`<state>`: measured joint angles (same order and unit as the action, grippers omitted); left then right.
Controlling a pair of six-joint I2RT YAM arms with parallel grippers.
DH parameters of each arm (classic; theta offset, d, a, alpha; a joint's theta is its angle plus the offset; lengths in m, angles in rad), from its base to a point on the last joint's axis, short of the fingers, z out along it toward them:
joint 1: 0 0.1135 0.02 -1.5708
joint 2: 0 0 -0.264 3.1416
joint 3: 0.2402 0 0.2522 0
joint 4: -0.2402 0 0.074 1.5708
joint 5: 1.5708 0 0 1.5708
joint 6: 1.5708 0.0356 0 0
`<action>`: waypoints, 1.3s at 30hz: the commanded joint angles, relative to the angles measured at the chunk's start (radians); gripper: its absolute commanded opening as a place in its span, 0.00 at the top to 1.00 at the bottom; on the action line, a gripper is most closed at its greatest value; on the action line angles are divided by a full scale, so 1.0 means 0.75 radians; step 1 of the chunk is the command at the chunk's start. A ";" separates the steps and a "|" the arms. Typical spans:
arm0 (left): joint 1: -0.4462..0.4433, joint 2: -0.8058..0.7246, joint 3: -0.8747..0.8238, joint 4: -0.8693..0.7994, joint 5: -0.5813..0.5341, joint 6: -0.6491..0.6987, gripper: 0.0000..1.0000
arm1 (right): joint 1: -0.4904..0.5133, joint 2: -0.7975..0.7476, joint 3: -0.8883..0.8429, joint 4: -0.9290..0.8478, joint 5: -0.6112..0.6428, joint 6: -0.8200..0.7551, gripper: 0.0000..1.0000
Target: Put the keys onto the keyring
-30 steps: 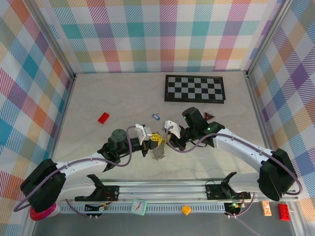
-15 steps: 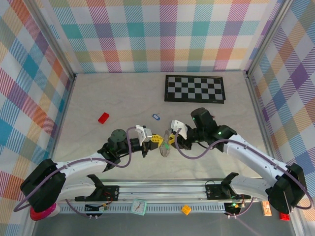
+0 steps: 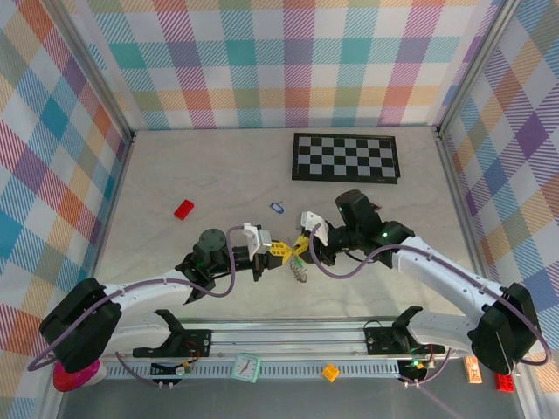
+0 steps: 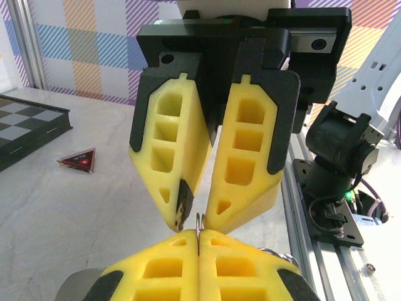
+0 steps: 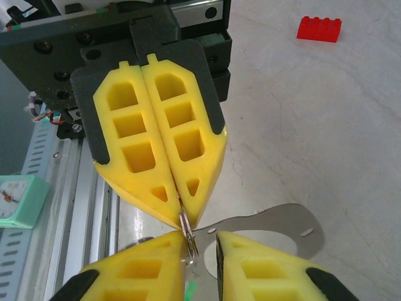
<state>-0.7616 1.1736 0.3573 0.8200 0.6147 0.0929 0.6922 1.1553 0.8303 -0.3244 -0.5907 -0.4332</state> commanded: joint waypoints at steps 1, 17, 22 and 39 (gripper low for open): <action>-0.003 0.008 0.039 0.114 0.053 -0.013 1.00 | -0.003 0.027 -0.008 0.062 -0.088 0.015 0.82; -0.002 -0.166 0.154 -0.548 -0.135 0.225 0.68 | 0.015 0.082 0.193 -0.323 0.082 -0.218 1.00; -0.003 -0.167 0.210 -0.694 -0.134 0.299 0.70 | 0.049 0.118 0.282 -0.434 0.162 -0.279 1.00; -0.002 -0.085 0.266 -0.698 -0.094 0.327 0.83 | 0.149 0.212 0.438 -0.520 0.188 -0.321 1.00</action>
<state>-0.7589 1.0958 0.5240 0.3046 0.5339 0.3187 0.7864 1.3018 1.1130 -0.6876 -0.4152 -0.6453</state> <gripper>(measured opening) 0.184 0.046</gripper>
